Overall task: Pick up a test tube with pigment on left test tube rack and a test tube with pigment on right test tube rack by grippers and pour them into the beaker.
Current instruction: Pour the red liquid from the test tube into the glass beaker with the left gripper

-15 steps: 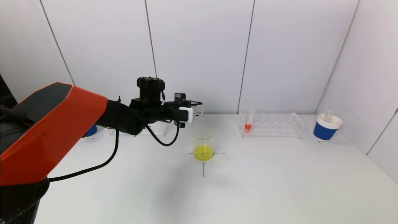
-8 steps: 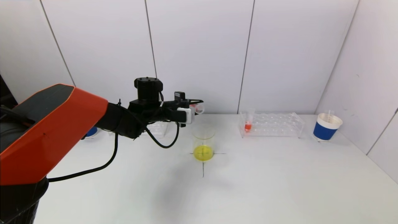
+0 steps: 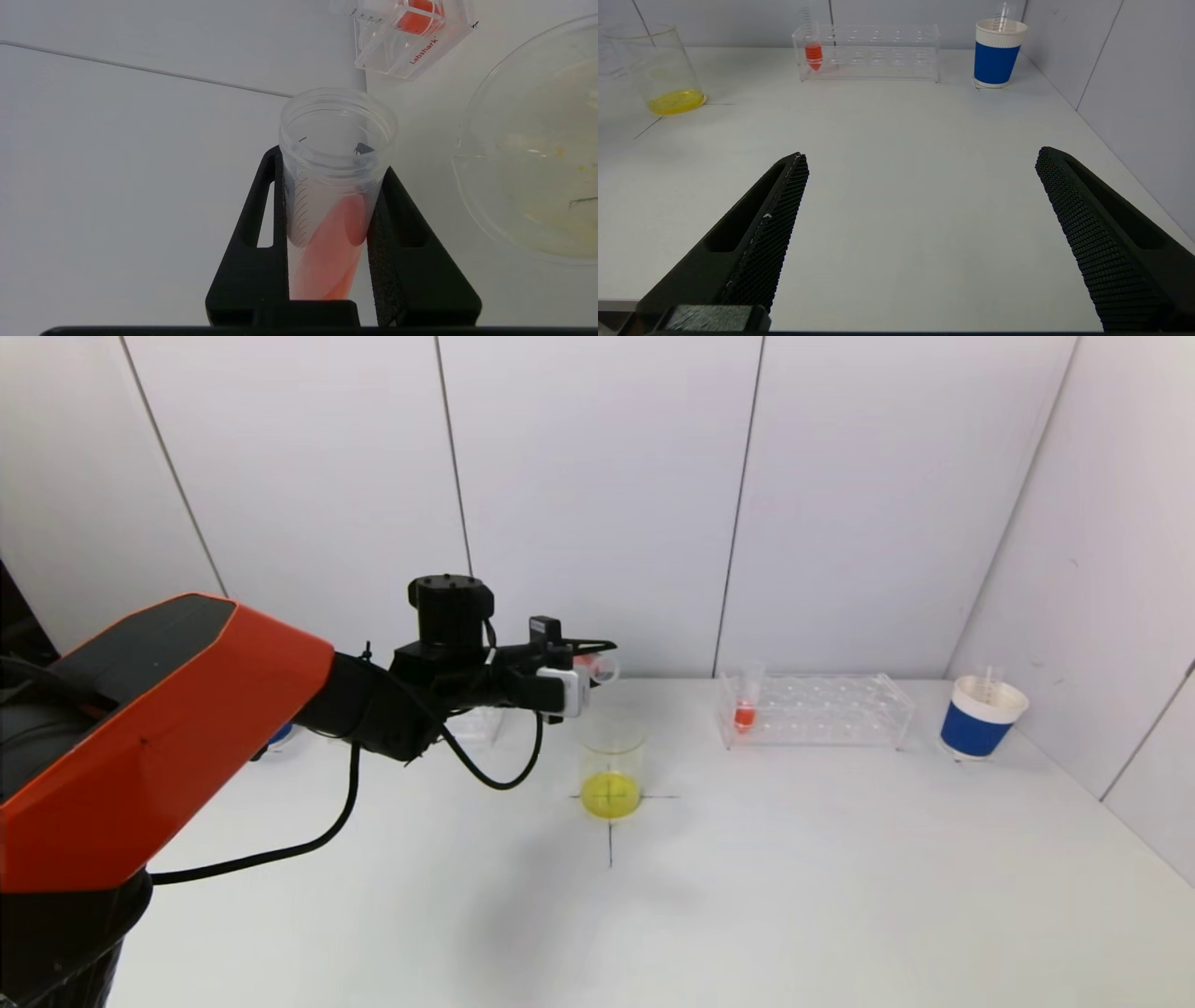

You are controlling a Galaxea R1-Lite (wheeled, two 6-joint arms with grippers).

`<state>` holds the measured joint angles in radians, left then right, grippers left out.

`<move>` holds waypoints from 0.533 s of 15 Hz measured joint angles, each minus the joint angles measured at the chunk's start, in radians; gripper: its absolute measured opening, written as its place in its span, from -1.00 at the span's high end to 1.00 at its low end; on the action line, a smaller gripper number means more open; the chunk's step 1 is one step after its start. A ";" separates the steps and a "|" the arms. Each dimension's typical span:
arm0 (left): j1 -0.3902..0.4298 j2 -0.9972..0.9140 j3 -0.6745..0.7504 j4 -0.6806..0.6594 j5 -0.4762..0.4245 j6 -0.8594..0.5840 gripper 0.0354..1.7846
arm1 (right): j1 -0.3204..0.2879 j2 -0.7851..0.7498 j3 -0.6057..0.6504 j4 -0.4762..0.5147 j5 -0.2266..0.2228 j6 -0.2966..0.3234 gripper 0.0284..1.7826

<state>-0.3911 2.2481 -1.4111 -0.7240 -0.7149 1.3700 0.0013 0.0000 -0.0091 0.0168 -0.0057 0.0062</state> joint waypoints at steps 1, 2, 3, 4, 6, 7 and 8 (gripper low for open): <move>-0.001 0.002 0.000 -0.001 0.001 0.000 0.49 | 0.000 0.000 0.000 0.000 0.000 0.000 -0.99; -0.003 0.005 -0.002 -0.002 0.002 0.000 0.49 | 0.000 0.000 0.000 0.000 0.000 0.000 -0.99; -0.003 0.007 -0.002 -0.002 0.003 0.001 0.49 | 0.000 0.000 0.000 0.000 0.000 0.000 -0.99; -0.003 0.009 -0.003 -0.002 0.003 0.001 0.49 | 0.000 0.000 0.000 0.000 0.000 0.000 -0.99; -0.003 0.010 -0.003 -0.002 0.003 0.001 0.49 | 0.000 0.000 0.000 0.000 0.000 0.000 -0.99; -0.003 0.011 -0.003 -0.007 0.003 0.002 0.49 | 0.000 0.000 0.000 0.000 0.000 0.000 -0.99; -0.003 0.013 -0.003 -0.015 0.001 0.002 0.49 | 0.000 0.000 0.000 0.000 0.000 0.000 -0.99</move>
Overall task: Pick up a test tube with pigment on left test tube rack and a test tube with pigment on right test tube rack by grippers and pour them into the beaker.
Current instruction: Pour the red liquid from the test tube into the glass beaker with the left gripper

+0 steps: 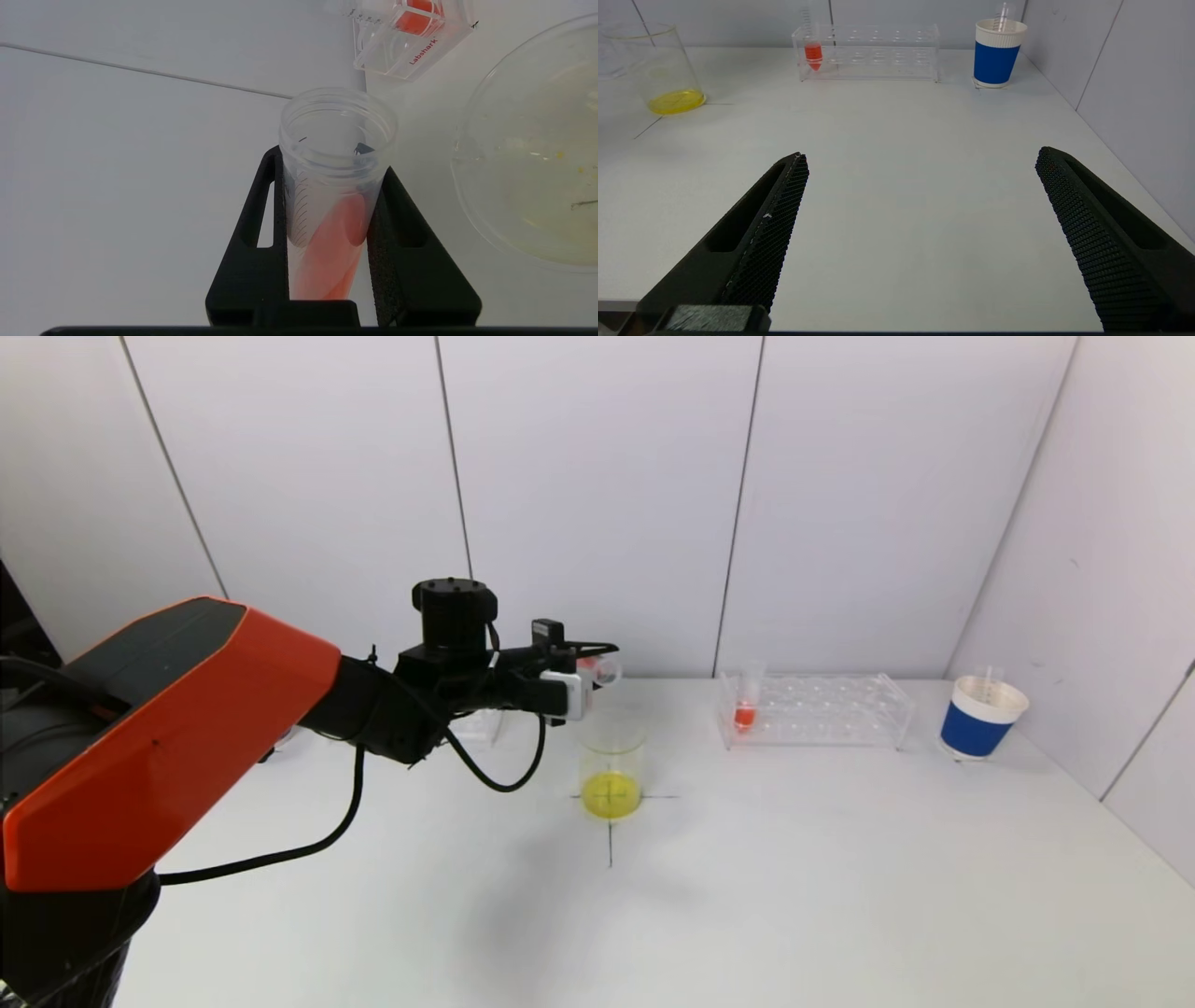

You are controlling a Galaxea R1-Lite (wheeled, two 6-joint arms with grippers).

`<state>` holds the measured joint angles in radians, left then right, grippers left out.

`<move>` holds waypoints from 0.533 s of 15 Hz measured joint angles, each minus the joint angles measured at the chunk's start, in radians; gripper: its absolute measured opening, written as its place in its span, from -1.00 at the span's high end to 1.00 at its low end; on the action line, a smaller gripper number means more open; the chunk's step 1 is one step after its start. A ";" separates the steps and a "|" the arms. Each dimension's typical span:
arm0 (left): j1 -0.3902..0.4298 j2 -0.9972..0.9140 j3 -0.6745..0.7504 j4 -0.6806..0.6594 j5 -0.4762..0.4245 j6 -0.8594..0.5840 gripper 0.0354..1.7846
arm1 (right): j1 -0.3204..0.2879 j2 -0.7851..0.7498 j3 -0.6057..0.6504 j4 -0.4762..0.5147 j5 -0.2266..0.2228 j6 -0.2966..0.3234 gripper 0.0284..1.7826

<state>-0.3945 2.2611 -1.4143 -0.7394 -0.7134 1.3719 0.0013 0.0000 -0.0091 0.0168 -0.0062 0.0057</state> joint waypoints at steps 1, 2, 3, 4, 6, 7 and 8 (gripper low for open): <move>0.001 0.002 0.001 -0.007 -0.002 0.000 0.49 | 0.000 0.000 0.000 0.000 0.000 0.000 -0.99; 0.001 0.005 0.003 -0.012 -0.003 0.001 0.49 | 0.000 0.000 0.000 0.000 0.000 0.000 -0.99; 0.001 0.007 0.007 -0.017 -0.004 0.005 0.49 | 0.000 0.000 0.000 0.000 0.000 0.000 -0.99; 0.001 0.009 0.009 -0.019 -0.005 0.010 0.49 | 0.000 0.000 0.000 0.000 0.000 0.000 -0.99; 0.001 0.011 0.013 -0.021 -0.006 0.016 0.49 | 0.000 0.000 0.000 0.000 0.000 0.000 -0.99; 0.001 0.013 0.016 -0.029 -0.006 0.023 0.49 | 0.000 0.000 0.000 0.000 0.000 0.000 -0.99; 0.001 0.013 0.018 -0.034 -0.007 0.030 0.49 | 0.000 0.000 0.000 0.000 0.000 0.000 -0.99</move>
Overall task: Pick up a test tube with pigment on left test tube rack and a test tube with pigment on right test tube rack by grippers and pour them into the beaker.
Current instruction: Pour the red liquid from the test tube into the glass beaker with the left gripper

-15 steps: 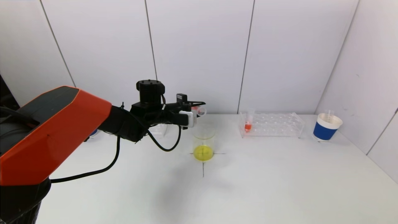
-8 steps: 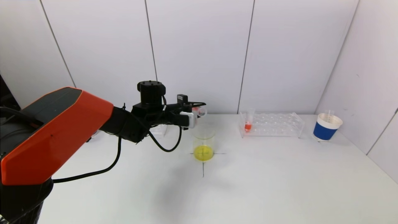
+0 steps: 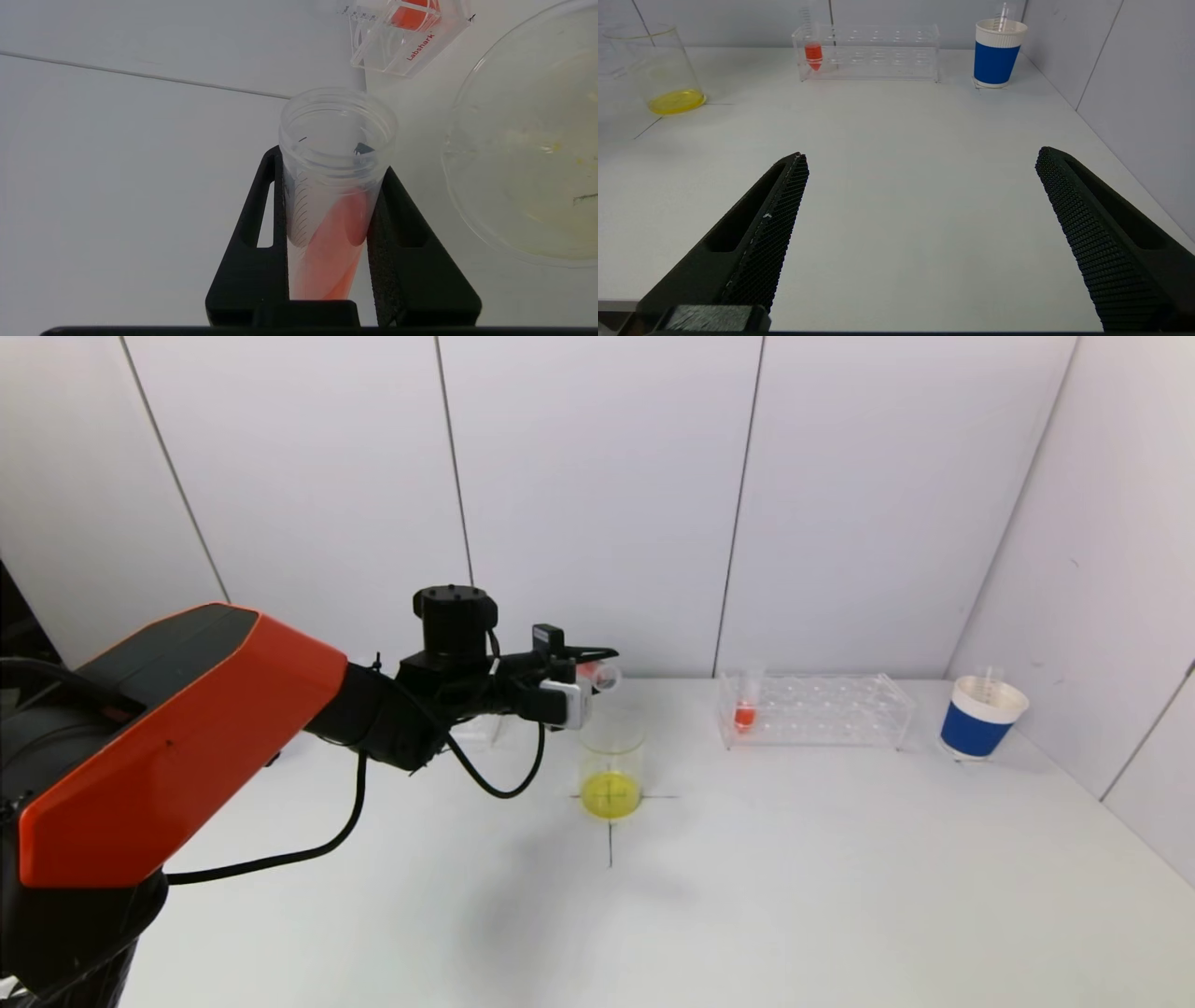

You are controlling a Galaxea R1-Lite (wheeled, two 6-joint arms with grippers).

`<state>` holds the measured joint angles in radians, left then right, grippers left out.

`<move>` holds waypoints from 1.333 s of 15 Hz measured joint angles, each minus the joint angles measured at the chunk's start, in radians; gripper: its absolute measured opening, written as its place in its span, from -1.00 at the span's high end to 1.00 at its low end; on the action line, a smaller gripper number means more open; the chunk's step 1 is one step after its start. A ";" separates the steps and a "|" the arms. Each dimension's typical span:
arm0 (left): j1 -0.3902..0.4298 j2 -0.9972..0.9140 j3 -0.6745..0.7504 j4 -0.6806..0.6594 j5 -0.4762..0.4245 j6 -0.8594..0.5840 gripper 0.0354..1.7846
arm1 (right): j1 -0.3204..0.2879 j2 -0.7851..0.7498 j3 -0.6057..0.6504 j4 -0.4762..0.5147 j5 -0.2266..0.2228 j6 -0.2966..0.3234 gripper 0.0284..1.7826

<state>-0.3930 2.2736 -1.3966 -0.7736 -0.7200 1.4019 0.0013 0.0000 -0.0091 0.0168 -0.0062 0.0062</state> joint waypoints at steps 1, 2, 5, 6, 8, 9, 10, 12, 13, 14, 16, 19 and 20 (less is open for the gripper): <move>0.000 0.000 0.001 -0.002 0.000 0.011 0.49 | 0.000 0.000 0.000 0.000 0.000 0.000 -0.99; 0.000 0.000 0.001 -0.002 0.000 0.029 0.49 | 0.000 0.000 0.000 0.000 0.000 0.000 -0.99; 0.000 0.000 0.001 -0.004 0.001 0.075 0.49 | 0.000 0.000 0.000 0.000 0.000 0.000 -0.99; 0.000 0.001 0.000 -0.012 0.001 0.089 0.49 | 0.000 0.000 0.000 0.000 0.000 0.000 -0.99; 0.000 0.001 -0.001 -0.026 0.001 0.109 0.49 | 0.000 0.000 0.000 0.000 0.000 0.000 -0.99; 0.000 0.001 -0.001 -0.028 0.005 0.114 0.49 | 0.000 0.000 0.000 0.000 0.000 0.000 -0.99; 0.000 0.003 -0.003 -0.034 0.007 0.116 0.49 | 0.000 0.000 0.000 0.000 0.000 0.000 -0.99; 0.000 0.006 -0.005 -0.049 0.007 0.140 0.49 | 0.000 0.000 0.000 0.000 0.000 0.000 -0.99; 0.000 0.008 -0.005 -0.050 0.007 0.149 0.49 | 0.000 0.000 0.000 0.000 0.000 0.000 -0.99; 0.001 0.010 -0.005 -0.050 0.009 0.155 0.49 | 0.000 0.000 0.000 0.000 0.000 0.000 -0.99; 0.003 0.018 -0.007 -0.052 0.014 0.167 0.49 | 0.000 0.000 0.000 0.000 0.000 0.000 -0.99; 0.008 0.029 -0.013 -0.052 0.020 0.187 0.49 | 0.000 0.000 0.000 0.000 0.000 0.000 -0.99; 0.011 0.033 -0.016 -0.052 0.019 0.195 0.49 | 0.000 0.000 0.000 0.000 0.000 0.000 -0.99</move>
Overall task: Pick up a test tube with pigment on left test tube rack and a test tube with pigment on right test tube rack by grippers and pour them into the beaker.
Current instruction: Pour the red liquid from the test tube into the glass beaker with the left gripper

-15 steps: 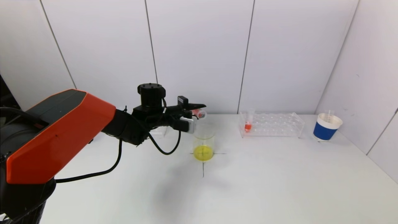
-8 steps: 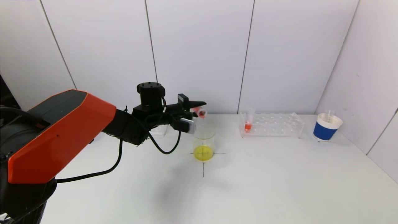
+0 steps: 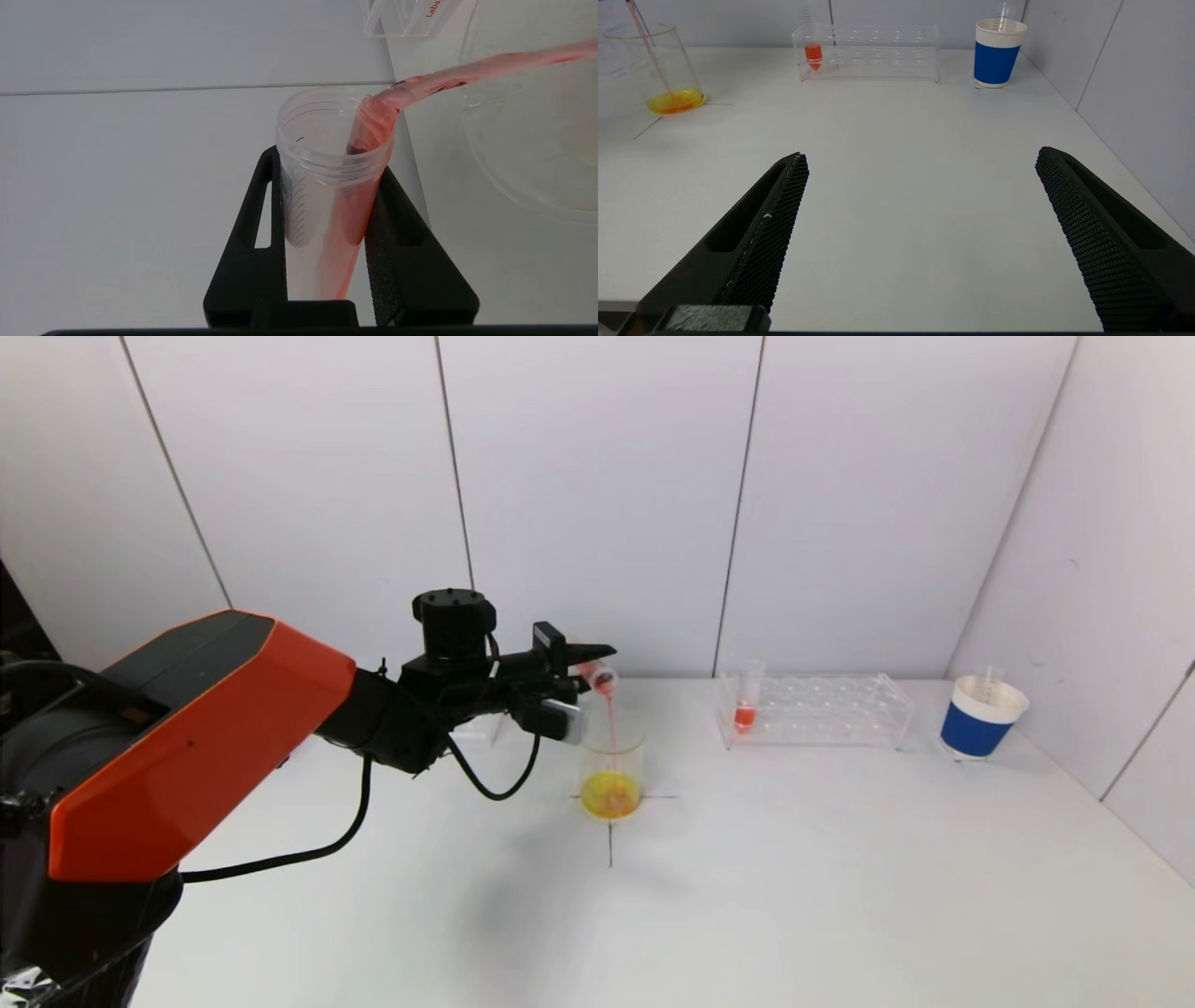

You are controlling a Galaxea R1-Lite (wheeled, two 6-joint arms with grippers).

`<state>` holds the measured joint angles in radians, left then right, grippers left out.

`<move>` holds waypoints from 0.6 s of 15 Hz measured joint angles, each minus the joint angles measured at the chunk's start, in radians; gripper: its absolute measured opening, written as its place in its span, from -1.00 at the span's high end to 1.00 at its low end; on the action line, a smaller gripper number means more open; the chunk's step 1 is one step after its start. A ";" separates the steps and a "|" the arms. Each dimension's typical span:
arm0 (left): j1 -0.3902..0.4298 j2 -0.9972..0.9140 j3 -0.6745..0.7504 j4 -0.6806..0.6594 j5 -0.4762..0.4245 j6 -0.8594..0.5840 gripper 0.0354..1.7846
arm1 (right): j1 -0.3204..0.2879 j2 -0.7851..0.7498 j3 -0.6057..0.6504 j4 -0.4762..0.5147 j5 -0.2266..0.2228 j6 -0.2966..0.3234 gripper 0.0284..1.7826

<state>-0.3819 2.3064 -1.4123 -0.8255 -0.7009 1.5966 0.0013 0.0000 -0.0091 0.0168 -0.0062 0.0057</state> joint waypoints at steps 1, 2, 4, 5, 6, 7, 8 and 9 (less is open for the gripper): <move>0.002 0.003 -0.001 0.000 0.000 0.002 0.49 | 0.000 0.000 0.000 0.000 0.000 0.000 -0.99; 0.003 0.006 -0.002 0.000 0.000 0.006 0.49 | 0.000 0.000 0.000 0.000 0.000 0.000 -0.99; 0.003 0.007 -0.003 0.001 0.000 0.017 0.49 | 0.000 0.000 0.000 0.000 0.000 0.000 -0.99; 0.003 0.008 -0.003 0.001 -0.001 0.021 0.49 | 0.000 0.000 0.000 0.000 0.000 0.000 -0.99; 0.003 0.007 -0.003 0.001 -0.001 0.025 0.49 | 0.000 0.000 0.000 0.000 0.000 0.000 -0.99; 0.003 0.007 -0.003 0.001 -0.001 0.032 0.49 | 0.000 0.000 0.000 0.000 0.000 0.000 -0.99; 0.003 0.007 -0.004 0.000 -0.001 0.037 0.49 | 0.000 0.000 0.000 0.000 0.000 0.000 -0.99; 0.003 0.007 -0.006 0.000 -0.001 0.041 0.49 | 0.000 0.000 0.000 0.000 0.000 0.000 -0.99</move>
<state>-0.3789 2.3134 -1.4187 -0.8255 -0.7017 1.6377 0.0013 0.0000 -0.0091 0.0168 -0.0062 0.0057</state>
